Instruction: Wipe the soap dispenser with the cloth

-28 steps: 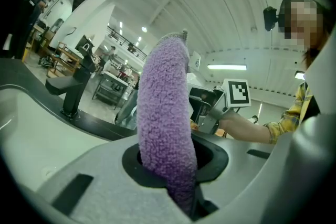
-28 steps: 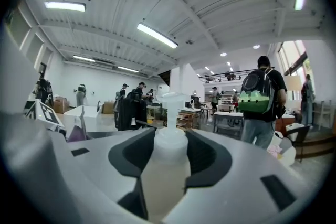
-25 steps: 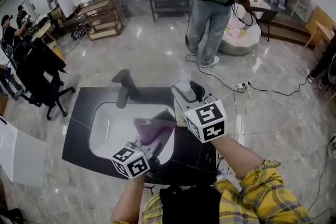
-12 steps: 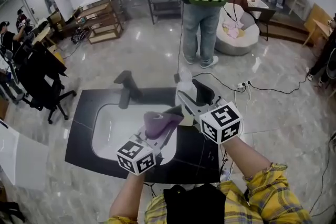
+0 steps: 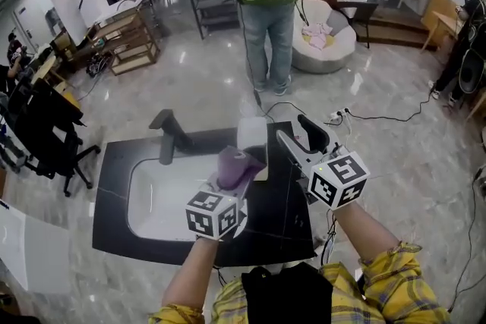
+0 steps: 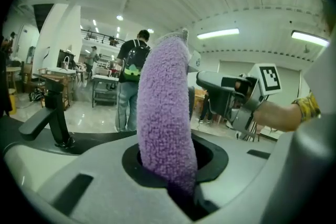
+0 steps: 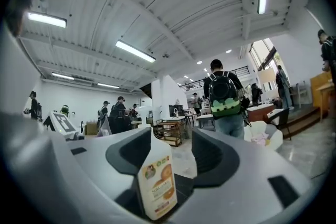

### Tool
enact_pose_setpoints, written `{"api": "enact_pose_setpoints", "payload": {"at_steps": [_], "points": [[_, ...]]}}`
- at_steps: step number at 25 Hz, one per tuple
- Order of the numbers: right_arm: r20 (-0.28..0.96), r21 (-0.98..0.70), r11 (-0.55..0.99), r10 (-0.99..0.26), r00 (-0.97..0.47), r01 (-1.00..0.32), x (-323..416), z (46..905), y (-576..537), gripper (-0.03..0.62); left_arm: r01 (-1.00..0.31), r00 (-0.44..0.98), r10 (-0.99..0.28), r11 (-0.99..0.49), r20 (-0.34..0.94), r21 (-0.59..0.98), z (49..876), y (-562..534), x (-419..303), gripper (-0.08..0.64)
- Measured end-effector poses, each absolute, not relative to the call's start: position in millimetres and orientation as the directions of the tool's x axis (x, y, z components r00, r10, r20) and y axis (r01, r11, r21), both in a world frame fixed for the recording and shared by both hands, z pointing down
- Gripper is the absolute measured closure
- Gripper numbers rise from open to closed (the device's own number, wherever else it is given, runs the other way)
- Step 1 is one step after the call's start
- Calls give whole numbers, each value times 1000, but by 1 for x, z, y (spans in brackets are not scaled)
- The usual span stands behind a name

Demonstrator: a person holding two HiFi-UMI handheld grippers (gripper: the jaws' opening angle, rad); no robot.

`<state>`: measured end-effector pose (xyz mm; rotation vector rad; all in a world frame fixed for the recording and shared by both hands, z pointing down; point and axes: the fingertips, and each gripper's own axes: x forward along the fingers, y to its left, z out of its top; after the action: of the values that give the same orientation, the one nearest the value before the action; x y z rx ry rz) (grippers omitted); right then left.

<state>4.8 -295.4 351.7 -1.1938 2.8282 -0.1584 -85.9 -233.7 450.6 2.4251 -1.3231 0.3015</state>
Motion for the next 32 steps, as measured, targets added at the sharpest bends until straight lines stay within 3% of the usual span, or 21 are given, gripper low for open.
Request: {"api": "enact_pose_setpoints", "payload": {"at_steps": [22, 32], "points": [[92, -121, 604, -783, -615, -788, 59, 389, -276, 376, -824, 487, -631, -562, 604, 77, 571, -237, -68, 503], [65, -130, 640, -757, -650, -758, 59, 382, -270, 376, -791, 531, -623, -607, 574, 73, 562, -226, -63, 503]]}}
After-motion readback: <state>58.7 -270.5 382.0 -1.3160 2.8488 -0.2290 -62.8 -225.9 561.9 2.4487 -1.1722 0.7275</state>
